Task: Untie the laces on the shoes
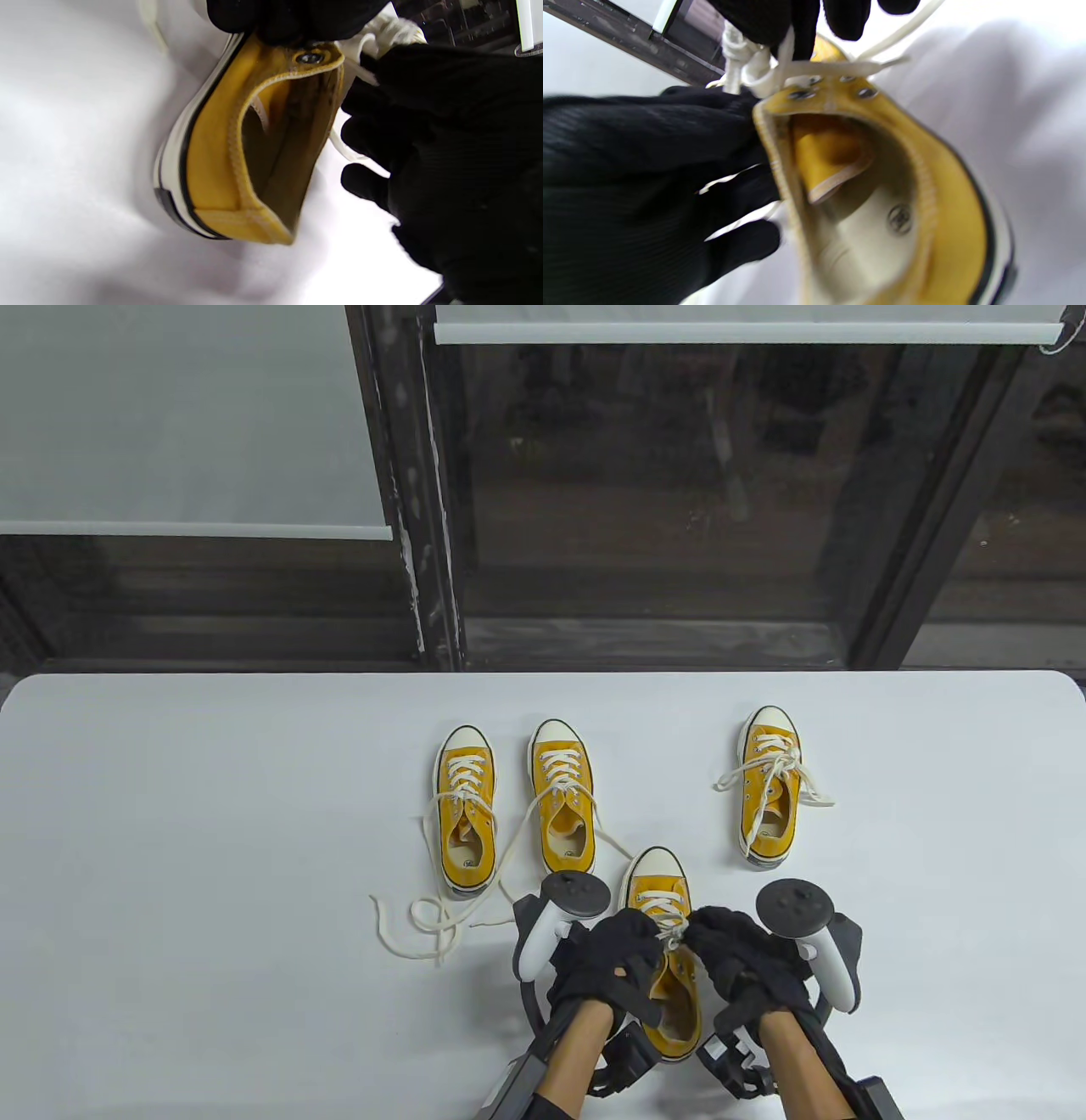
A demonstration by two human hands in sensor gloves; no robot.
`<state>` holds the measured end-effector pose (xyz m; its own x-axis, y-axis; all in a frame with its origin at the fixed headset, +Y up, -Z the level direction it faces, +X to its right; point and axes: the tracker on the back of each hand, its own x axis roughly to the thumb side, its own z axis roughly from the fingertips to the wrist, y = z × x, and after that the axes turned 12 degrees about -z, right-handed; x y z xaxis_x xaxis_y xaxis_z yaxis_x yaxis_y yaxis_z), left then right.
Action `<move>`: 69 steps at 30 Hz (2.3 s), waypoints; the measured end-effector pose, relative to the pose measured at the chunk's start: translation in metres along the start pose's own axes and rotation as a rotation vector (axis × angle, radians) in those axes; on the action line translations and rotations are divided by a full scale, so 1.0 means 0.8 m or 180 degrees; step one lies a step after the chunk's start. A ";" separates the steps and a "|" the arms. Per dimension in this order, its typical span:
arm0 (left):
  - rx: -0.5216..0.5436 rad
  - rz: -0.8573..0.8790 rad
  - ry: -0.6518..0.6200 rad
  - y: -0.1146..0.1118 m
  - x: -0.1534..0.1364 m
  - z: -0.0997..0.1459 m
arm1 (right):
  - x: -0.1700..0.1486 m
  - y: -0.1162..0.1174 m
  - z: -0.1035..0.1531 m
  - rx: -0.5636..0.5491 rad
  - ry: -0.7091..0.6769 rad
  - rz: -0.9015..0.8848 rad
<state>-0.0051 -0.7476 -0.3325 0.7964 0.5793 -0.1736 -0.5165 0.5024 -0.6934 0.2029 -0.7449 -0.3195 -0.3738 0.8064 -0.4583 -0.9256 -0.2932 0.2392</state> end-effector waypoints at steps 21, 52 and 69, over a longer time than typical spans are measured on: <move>0.0323 -0.0359 0.0125 0.006 0.009 0.009 | 0.013 0.013 0.008 -0.0600 -0.0271 0.1061; 0.0553 -0.0186 0.0405 0.013 0.000 0.015 | 0.013 0.013 0.011 -0.1185 -0.0290 0.1142; 0.0825 -0.0281 0.0537 0.019 -0.003 0.023 | 0.016 -0.012 0.024 -0.1595 -0.0366 0.0992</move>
<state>-0.0204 -0.7294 -0.3302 0.8714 0.4225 -0.2493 -0.4888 0.7052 -0.5135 0.2081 -0.7219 -0.3113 -0.6492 0.6857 -0.3290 -0.6987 -0.7086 -0.0981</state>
